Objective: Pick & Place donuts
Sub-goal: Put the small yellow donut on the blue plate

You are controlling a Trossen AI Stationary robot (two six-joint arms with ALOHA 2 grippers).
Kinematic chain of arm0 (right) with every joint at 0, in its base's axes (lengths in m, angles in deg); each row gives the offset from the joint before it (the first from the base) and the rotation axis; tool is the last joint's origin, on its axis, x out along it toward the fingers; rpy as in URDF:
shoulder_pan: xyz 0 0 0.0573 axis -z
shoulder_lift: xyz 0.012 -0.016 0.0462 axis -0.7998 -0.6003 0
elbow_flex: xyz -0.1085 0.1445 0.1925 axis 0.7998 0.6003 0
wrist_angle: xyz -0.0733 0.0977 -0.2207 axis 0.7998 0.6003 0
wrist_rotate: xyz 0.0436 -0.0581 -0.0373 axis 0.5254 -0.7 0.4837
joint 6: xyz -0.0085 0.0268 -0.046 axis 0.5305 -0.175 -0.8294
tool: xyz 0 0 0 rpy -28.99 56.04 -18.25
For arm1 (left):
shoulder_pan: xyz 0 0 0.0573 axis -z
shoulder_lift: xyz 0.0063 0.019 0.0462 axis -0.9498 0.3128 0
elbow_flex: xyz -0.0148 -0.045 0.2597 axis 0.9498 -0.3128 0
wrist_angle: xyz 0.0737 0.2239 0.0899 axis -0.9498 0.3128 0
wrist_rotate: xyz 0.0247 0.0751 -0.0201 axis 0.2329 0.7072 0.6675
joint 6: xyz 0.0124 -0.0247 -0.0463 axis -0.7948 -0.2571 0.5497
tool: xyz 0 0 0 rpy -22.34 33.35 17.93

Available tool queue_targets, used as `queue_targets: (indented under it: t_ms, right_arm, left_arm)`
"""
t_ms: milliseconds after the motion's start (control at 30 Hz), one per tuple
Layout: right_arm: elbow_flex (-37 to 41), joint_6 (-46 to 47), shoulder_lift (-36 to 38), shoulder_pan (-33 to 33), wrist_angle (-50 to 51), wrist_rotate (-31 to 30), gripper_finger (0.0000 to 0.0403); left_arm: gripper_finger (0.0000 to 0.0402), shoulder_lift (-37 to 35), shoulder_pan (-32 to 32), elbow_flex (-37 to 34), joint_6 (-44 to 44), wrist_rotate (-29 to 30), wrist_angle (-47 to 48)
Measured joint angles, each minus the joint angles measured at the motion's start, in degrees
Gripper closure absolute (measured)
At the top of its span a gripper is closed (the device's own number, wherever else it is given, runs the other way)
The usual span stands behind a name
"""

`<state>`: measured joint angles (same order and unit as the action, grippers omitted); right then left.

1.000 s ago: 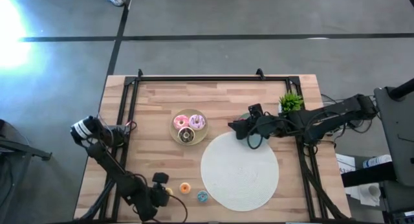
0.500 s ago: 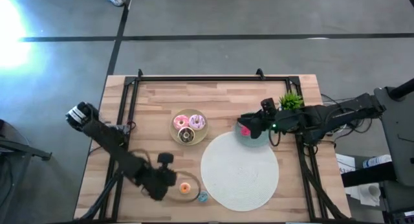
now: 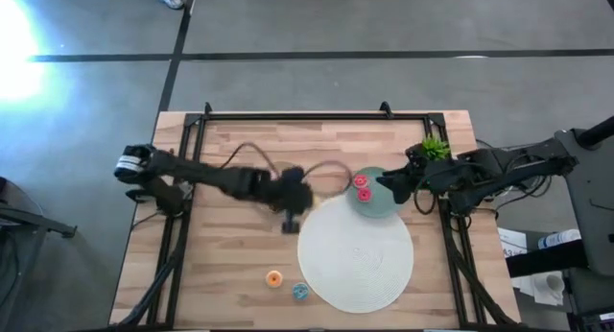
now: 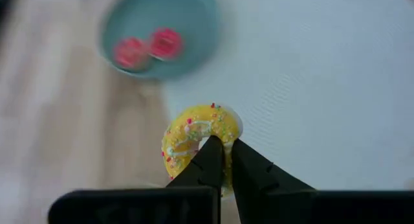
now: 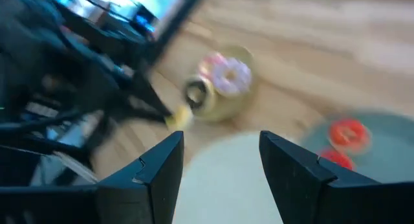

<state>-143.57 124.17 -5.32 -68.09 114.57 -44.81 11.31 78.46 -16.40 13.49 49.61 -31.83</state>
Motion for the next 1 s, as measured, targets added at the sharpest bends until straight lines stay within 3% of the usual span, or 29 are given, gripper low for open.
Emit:
queue_targets:
  t_ms: [167, 433, 800, 1000]
  right_arm:
    - [3.63, 3.68, 1.88, 1.40, 1.27, 6.64, 0.0209]
    - [13.72, 2.95, 4.87, 9.76, -21.74, 13.74, 0.0209]
    - [19.31, 3.12, 1.16, 19.78, -38.87, 21.54, 0.0209]
    - [17.80, 2.79, -4.11, 21.27, -38.82, 23.50, 0.0209]
  left_arm:
    - [0.0401, 3.63, -3.15, 9.12, -6.78, 3.38, 0.78]
    - [0.0401, 7.39, -3.29, 19.84, -15.77, 9.86, 0.58]
    - [0.0401, 7.67, -5.55, 18.72, -20.00, 9.99, -3.35]
    - [0.0401, 7.60, -7.27, 17.69, -20.20, 7.59, -5.97]
